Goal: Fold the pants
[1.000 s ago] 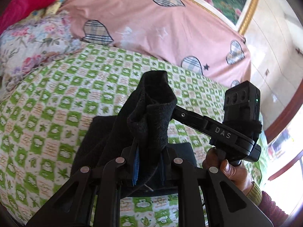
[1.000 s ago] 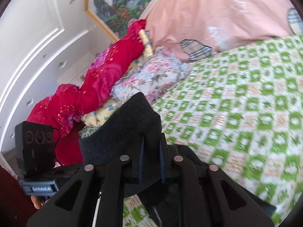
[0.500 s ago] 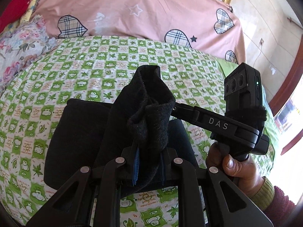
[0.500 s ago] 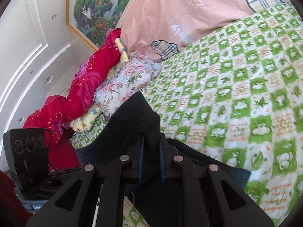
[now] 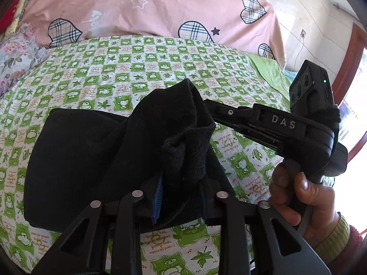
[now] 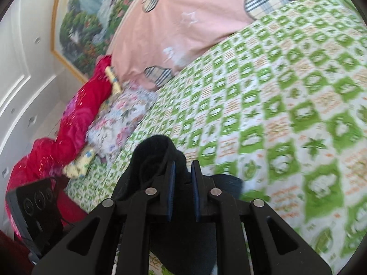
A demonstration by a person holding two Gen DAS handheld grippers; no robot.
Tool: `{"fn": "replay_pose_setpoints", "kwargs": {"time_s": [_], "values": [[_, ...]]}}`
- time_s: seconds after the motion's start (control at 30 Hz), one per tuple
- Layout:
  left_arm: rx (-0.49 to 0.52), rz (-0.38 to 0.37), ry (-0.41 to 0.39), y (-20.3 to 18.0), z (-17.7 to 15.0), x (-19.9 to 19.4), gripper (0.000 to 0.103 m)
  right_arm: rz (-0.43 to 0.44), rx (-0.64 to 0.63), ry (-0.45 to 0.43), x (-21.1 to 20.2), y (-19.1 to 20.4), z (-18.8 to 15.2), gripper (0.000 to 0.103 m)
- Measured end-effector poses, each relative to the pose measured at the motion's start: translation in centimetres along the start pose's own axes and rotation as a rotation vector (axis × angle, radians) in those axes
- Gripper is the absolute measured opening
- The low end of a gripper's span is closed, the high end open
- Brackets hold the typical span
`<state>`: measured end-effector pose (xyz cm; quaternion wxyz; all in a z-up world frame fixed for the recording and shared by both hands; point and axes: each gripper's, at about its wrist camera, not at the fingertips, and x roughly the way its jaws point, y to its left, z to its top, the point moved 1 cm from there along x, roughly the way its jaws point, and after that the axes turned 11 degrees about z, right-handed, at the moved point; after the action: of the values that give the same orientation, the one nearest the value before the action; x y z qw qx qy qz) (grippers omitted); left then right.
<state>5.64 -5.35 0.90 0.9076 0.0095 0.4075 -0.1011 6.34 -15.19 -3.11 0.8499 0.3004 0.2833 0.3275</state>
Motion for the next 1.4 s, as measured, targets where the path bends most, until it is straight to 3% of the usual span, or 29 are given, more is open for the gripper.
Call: {"fn": "replay_pose_setpoints", "kwargs": {"time_s": [0.03, 0.1, 0.17, 0.27, 0.4, 0.63, 1.0, 1.4], "values": [[0.000, -0.019, 0.003, 0.0, 0.0, 0.0, 0.053, -0.026, 0.007, -0.007, -0.4, 0.0, -0.1, 0.021], [-0.010, -0.084, 0.018, -0.1, -0.2, -0.1, 0.062, -0.080, 0.029, -0.022, -1.2, 0.2, -0.3, 0.034], [-0.007, -0.086, 0.011, -0.3, -0.4, -0.4, 0.062, -0.099, 0.048, -0.052, -2.0, 0.5, -0.5, 0.048], [-0.002, -0.110, 0.017, -0.2, -0.6, -1.0, 0.064, -0.109, 0.056, -0.099, -3.3, 1.3, -1.2, 0.061], [-0.038, -0.124, 0.008, 1.1, -1.0, -2.3, 0.071, -0.169, 0.041, -0.121, -4.3, 2.6, -2.0, 0.066], [-0.134, -0.114, 0.002, 4.6, -1.6, -4.3, 0.074, -0.260, 0.001, -0.142, -4.6, 5.7, -2.3, 0.076], [-0.258, -0.021, -0.015, 10.1, -1.8, -5.8, 0.078, -0.407, -0.233, -0.097, -1.3, 11.5, -3.4, 0.085], [-0.379, 0.079, 0.003, 15.8, -1.4, -5.1, 0.079, -0.482, -0.176, -0.088, -0.3, 10.3, -3.8, 0.086]]}}
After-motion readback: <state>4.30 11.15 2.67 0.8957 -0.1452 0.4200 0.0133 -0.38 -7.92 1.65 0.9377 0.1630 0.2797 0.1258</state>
